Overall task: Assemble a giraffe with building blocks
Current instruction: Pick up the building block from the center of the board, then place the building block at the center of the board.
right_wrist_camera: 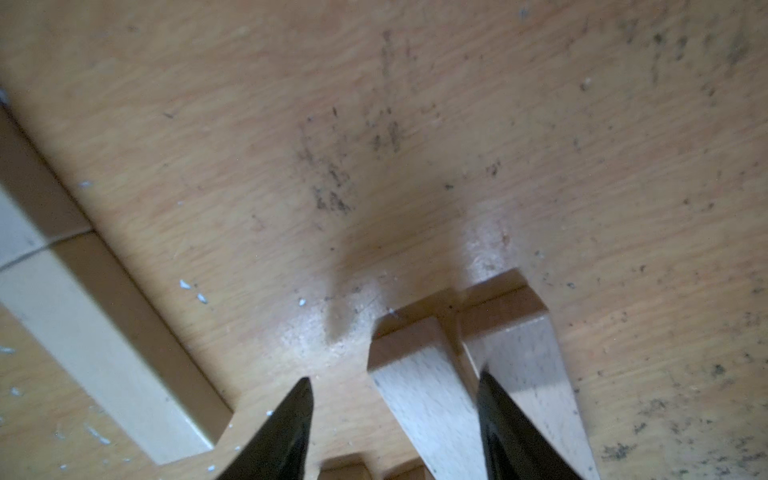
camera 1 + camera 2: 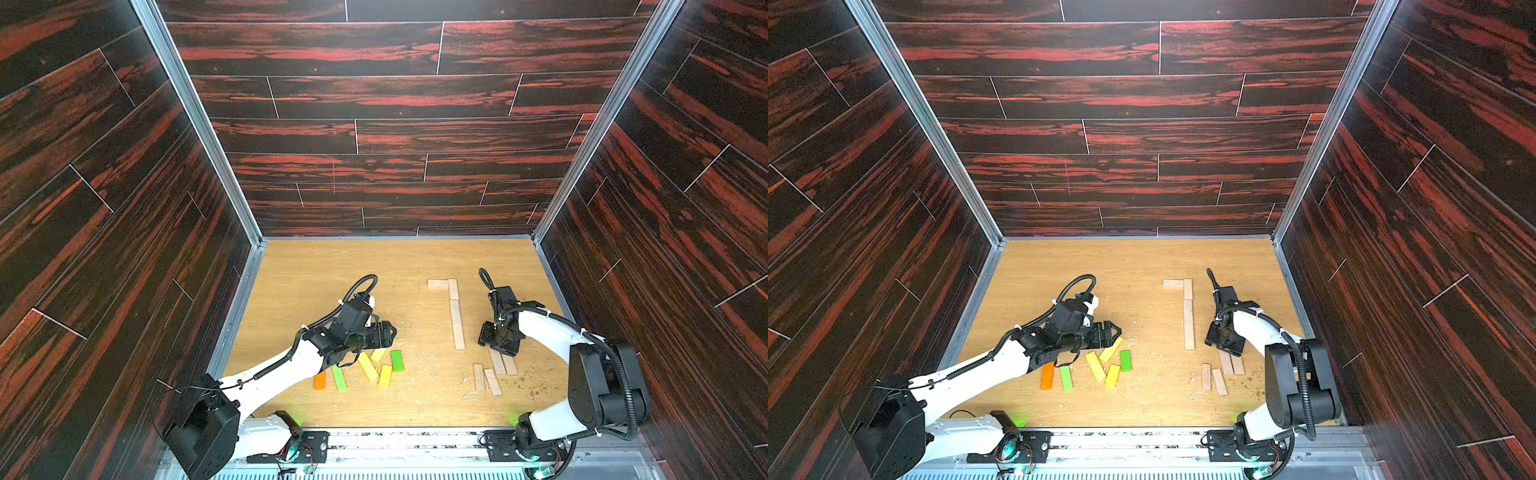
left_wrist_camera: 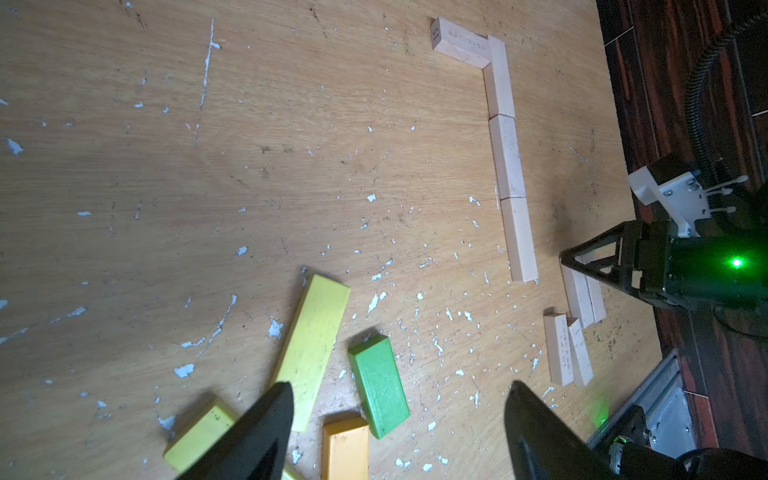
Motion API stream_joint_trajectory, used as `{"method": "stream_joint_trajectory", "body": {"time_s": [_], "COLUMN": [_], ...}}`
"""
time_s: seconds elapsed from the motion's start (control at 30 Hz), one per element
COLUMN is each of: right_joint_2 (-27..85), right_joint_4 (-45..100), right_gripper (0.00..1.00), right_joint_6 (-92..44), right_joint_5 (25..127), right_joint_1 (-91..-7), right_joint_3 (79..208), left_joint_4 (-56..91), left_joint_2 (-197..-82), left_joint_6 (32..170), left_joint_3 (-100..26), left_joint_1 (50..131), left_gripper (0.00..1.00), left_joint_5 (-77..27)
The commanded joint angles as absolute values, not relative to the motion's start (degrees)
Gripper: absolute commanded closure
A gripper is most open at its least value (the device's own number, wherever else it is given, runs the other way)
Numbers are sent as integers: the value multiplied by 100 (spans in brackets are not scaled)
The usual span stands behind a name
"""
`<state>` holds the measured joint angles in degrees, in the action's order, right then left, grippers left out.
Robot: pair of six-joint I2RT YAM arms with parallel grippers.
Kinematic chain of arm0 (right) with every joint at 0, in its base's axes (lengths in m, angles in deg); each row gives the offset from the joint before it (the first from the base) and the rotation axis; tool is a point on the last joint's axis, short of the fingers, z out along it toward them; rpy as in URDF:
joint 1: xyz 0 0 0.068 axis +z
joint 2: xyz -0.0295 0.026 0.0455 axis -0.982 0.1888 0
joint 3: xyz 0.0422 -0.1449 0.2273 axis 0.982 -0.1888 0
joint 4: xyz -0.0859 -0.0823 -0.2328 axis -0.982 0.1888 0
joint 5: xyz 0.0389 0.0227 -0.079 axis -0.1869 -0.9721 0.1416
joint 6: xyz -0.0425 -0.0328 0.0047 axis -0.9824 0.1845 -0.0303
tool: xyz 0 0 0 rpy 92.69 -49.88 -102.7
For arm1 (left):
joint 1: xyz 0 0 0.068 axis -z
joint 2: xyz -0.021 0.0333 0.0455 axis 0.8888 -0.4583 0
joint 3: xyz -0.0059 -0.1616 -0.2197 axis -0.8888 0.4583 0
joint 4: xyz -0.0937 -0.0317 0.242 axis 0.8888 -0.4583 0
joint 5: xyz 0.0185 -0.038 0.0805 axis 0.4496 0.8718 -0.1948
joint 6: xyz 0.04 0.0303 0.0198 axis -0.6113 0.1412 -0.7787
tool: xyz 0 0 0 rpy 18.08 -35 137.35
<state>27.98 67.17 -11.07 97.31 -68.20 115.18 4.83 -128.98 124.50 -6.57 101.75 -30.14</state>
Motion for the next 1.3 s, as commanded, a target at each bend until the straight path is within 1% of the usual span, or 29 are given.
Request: {"method": "stream_joint_trajectory", "body": {"time_s": [0.0,0.27,0.43,0.5,0.57,0.8,1.0,1.27], "right_joint_2": [3135,3163,3081,3043,3012,3201,3302,3890], "right_joint_4": [6729,6742,6812,6837,6856,6900,6810,6352], "right_gripper": [40,46,57,65,69,74,77,77], "right_joint_6": [-1065,-968,-953,-926,-879,-818,-703,-52], "right_joint_5": [9515,9580,9622,9663,9716,9856,9778,9436], "right_joint_1": [-6760,-6756,-6756,-6759,-6760,-6875,-7161,-7427], "right_joint_3": [11192,11048,11109,11174,11276,11879,12267,12883], "left_joint_4": [503,506,511,516,531,491,466,444], "left_joint_2": [-12832,-12834,-12819,-12829,-12832,-12768,-12702,-12748], "left_joint_6": [12426,12425,12426,12426,12426,12419,12409,12385], "left_joint_3": [-683,-670,-670,-670,-670,-663,-626,-714], "left_joint_1": [10183,10188,10184,10189,10183,10183,10183,10190], "left_gripper": [18,22,22,22,22,22,22,22], "left_joint_5": [-3054,-3034,-3049,-3035,-3037,-3057,-3109,-3088]}}
